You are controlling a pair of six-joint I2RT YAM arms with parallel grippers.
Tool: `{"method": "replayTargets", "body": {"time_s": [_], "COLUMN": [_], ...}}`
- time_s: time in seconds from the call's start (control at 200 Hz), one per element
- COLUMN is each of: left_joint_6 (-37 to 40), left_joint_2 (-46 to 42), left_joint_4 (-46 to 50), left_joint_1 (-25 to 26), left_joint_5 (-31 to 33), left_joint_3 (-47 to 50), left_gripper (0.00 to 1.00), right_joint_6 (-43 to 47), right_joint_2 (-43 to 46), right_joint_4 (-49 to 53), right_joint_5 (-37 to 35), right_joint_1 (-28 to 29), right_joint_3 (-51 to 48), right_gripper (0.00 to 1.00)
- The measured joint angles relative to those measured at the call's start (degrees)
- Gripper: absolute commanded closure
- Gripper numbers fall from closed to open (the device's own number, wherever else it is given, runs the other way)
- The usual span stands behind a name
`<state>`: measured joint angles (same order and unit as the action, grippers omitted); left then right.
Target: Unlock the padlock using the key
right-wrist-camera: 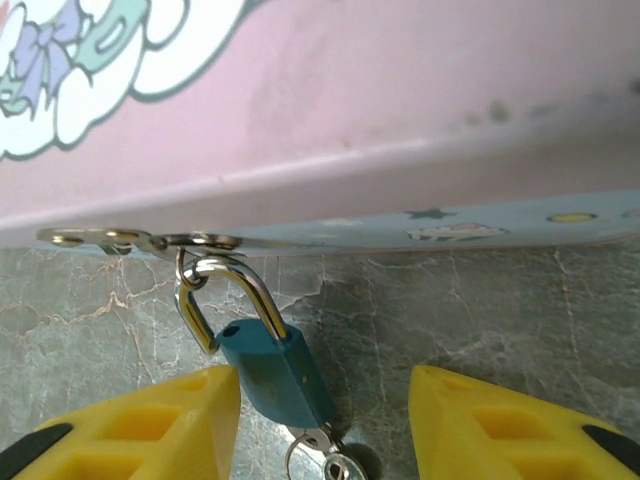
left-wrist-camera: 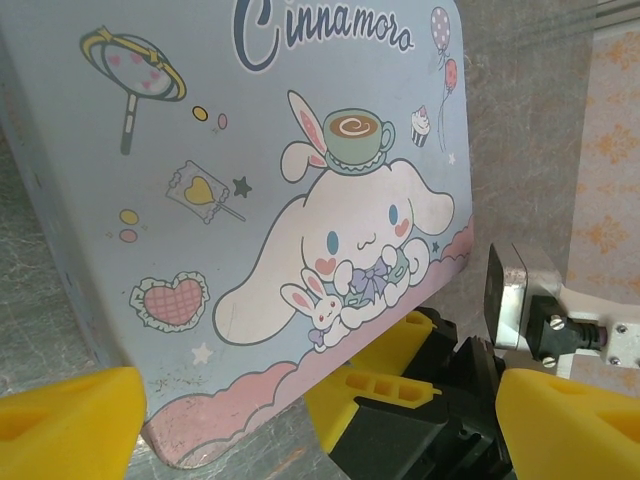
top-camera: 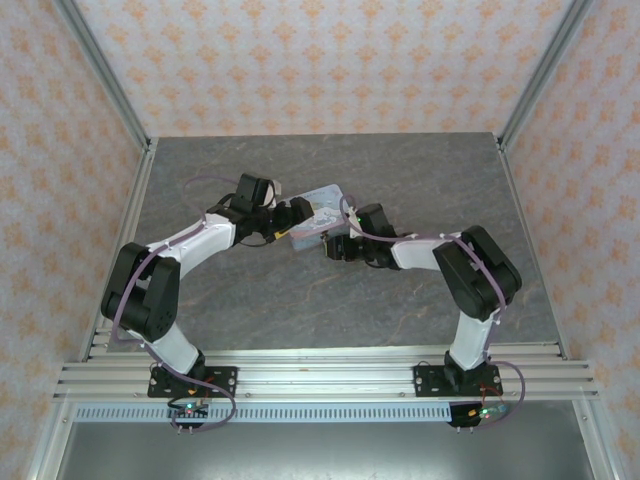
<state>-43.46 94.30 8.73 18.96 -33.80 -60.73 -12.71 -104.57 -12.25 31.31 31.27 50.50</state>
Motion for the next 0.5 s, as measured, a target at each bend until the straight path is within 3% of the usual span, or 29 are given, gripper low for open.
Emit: {"method": "replayTargets", "body": {"time_s": [0.5], "left_joint_6": [-0.2], "left_joint_2": [0.3], "left_joint_4": [-0.4], "left_joint_1": [0.0], "left_joint_5": [-0.2], "left_joint_3": [0.0], "left_gripper": [0.09], "right_joint_6": [0.6], "right_joint_2": [-1.4], "right_joint_4": [-0.2], "right_joint_5": [0.6], "right_joint_1": [1.6], "right_joint_3": [1.0], "right_gripper": [0.73]}}
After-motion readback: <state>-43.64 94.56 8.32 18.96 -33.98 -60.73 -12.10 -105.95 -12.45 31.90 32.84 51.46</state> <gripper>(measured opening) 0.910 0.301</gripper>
